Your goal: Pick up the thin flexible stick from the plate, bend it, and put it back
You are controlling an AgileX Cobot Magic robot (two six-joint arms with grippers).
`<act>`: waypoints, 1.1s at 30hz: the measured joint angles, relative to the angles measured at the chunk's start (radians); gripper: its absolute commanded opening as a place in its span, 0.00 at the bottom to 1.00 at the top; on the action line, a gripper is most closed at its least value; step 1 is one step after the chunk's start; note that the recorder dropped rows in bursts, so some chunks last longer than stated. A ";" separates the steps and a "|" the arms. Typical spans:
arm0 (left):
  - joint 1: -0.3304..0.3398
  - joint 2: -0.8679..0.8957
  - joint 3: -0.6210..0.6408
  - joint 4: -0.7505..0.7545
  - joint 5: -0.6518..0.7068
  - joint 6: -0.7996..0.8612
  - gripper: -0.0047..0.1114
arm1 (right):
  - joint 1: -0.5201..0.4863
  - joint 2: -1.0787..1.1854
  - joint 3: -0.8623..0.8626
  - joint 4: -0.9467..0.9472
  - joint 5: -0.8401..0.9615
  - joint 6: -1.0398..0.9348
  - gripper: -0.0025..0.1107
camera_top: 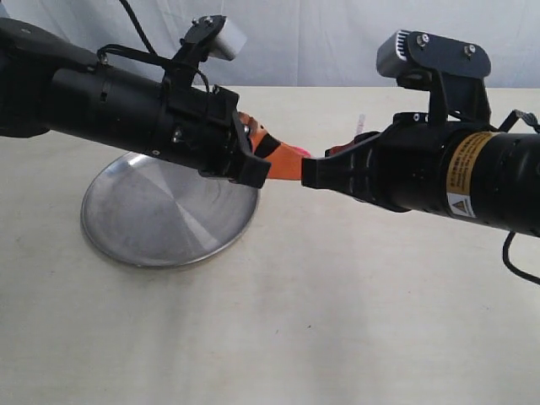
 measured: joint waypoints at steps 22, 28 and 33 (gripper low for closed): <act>0.000 0.000 0.001 0.017 -0.006 -0.021 0.04 | 0.027 0.000 0.000 0.002 0.015 -0.015 0.01; 0.000 0.000 0.001 0.017 -0.006 -0.023 0.04 | 0.029 0.000 0.000 0.002 0.015 -0.083 0.01; 0.000 0.000 0.001 0.025 -0.002 -0.023 0.04 | 0.052 0.000 0.000 0.002 0.028 -0.111 0.01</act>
